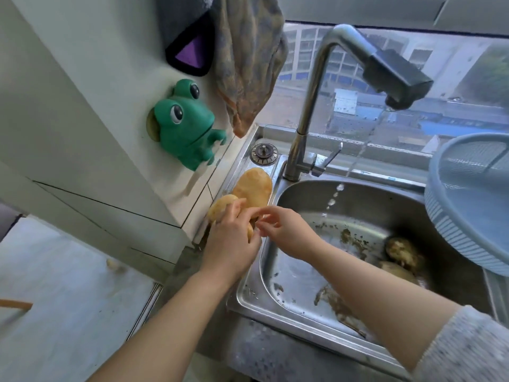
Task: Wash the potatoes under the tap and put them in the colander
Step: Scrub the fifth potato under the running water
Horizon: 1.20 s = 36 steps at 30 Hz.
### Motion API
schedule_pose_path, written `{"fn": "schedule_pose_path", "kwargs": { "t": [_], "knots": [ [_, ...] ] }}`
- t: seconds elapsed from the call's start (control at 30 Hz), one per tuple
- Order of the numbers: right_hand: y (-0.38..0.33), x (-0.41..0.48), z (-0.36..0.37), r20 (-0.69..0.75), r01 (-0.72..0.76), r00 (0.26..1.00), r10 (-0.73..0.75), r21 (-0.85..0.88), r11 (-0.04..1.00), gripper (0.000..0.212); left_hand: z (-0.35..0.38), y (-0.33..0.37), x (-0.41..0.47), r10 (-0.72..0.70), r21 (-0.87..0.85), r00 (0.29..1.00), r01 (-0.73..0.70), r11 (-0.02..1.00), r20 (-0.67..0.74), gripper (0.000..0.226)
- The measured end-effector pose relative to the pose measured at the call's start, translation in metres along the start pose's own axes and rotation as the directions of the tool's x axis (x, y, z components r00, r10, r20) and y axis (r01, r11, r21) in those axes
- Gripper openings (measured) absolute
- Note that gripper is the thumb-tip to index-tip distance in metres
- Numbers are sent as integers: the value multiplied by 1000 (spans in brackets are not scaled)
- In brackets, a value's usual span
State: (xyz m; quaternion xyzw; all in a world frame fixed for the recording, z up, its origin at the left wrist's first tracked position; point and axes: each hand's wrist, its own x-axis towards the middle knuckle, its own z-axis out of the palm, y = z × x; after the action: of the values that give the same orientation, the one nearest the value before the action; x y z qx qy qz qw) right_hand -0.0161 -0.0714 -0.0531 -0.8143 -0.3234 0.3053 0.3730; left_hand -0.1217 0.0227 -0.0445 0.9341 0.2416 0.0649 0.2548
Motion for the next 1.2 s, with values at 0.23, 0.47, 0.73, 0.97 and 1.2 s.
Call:
{"fn": "schedule_pose_path", "kwargs": {
  "t": [0.23, 0.47, 0.73, 0.97, 1.2],
  "knots": [
    [105, -55, -45, 73, -264, 955, 289, -245, 933, 32, 66, 55, 11, 137, -116, 942, -106, 988, 307, 32],
    [210, -104, -90, 45, -427, 816, 576, -624, 654, 42, 119, 93, 18, 63, -42, 798, -48, 998, 600, 38],
    [244, -91, -82, 356, 94, 812, 462, -861, 499, 58, 136, 98, 8, -98, -82, 809, 177, 981, 580, 38],
    [270, -87, -70, 413, 220, 805, 425, -874, 433, 62, 144, 103, 4, -161, -135, 817, 279, 951, 554, 38],
    [265, -86, -69, 349, 90, 871, 346, -805, 586, 56, 144, 107, 11, -152, -121, 800, 269, 956, 580, 38]
  ]
}}
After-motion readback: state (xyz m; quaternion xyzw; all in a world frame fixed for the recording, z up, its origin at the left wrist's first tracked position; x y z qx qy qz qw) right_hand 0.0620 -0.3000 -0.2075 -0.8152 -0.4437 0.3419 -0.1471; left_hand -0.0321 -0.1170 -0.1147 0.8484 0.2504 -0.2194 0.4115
